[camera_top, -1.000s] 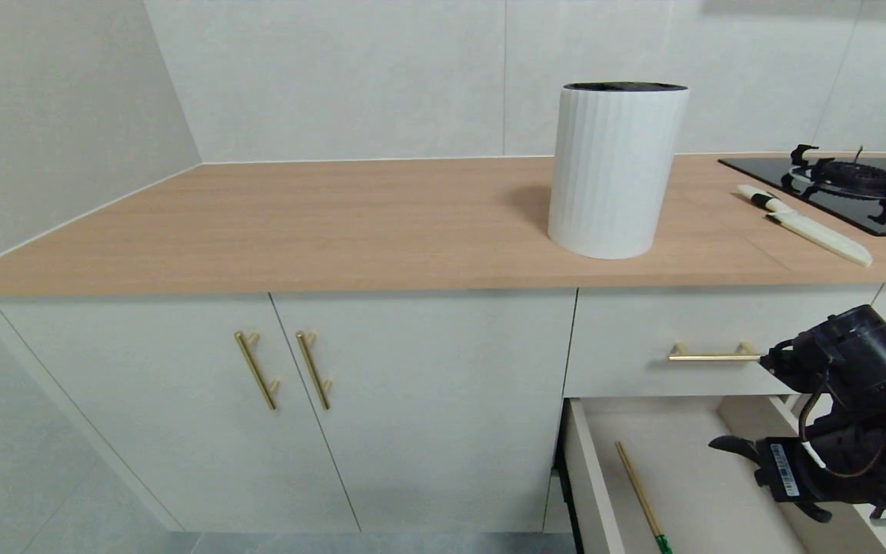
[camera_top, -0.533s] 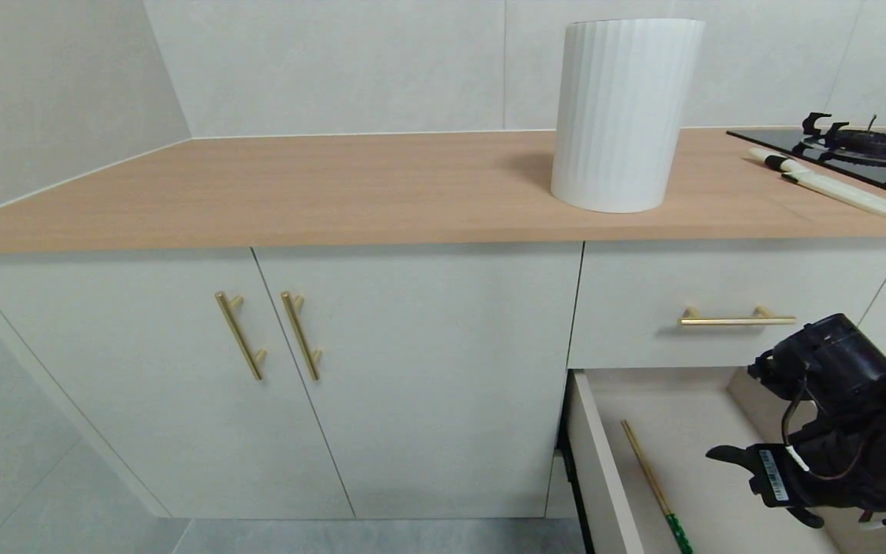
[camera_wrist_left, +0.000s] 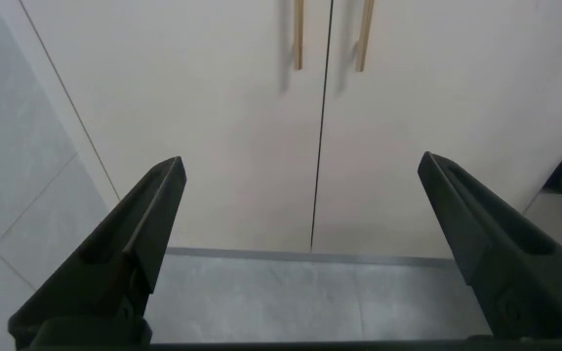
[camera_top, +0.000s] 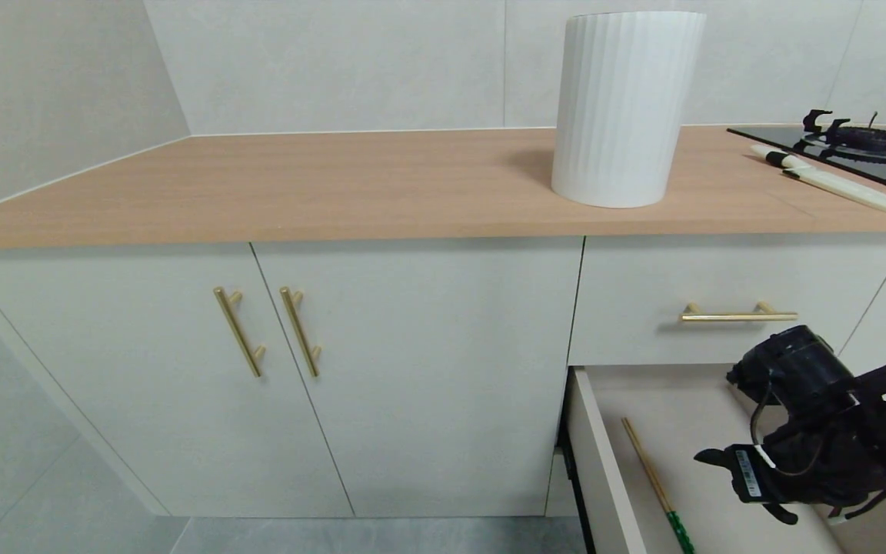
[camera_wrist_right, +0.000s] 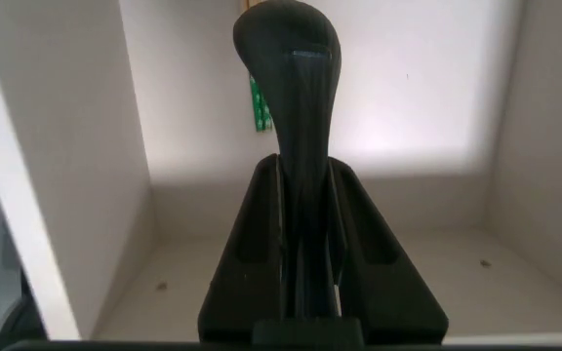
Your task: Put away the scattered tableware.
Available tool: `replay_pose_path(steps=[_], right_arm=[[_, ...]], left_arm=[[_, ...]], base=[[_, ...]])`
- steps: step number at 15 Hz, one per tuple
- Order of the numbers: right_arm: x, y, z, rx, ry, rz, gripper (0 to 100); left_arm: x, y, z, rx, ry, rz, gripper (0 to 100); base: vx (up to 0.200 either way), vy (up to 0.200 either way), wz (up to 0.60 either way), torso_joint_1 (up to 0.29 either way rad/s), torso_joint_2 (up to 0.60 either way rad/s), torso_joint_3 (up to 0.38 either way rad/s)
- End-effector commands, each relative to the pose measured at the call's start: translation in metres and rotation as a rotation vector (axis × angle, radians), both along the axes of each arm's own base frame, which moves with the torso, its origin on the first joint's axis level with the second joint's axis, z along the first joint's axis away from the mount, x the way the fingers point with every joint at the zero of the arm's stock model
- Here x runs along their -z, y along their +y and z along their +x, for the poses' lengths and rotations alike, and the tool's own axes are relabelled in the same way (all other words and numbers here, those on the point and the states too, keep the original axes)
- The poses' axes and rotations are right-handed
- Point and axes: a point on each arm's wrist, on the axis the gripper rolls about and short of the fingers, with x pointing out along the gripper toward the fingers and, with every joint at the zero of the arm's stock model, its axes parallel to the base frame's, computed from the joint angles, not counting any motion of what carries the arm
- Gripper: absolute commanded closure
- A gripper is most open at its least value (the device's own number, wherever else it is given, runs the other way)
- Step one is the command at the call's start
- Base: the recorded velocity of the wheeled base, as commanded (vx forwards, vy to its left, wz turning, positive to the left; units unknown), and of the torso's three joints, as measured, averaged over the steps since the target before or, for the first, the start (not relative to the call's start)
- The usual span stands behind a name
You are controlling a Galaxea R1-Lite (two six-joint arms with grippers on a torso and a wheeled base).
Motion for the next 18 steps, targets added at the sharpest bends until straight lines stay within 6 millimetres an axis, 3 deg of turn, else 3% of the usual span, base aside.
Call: replay_pose_path(steps=[1, 4, 9, 12, 18], right_arm=[[0.05, -0.004, 0.016, 0.024, 0.062, -0.023, 100], [0.091, -0.003, 0.023, 0.013, -0.006, -0.047, 100], [0.119, -0.014, 0.036, 0.024, -0.071, -0.078, 100], [0.13, -0.021, 0.044, 0.018, -0.134, -0.085, 100], [0.127, -0.024, 0.048, 0.016, -0.19, -0.084, 100]], left_arm=[[0.0, 0.0, 0.0, -0.001, -0.002, 0.0, 0], [0.0, 0.0, 0.0, -0.001, 0.0, 0.0, 0], [0.0, 0.0, 0.0, -0.001, 0.0, 0.0, 0], [0.0, 0.0, 0.0, -0.001, 0.0, 0.0, 0], [0.0, 0.0, 0.0, -0.001, -0.002, 0.0, 0]], base=[[0.0, 0.0, 0.0, 0.0, 0.0, 0.0], [0.0, 0.0, 0.0, 0.0, 0.0, 0.0], [0.0, 0.0, 0.0, 0.0, 0.0, 0.0], [0.0, 0.0, 0.0, 0.0, 0.0, 0.0], [0.0, 0.0, 0.0, 0.0, 0.0, 0.0]])
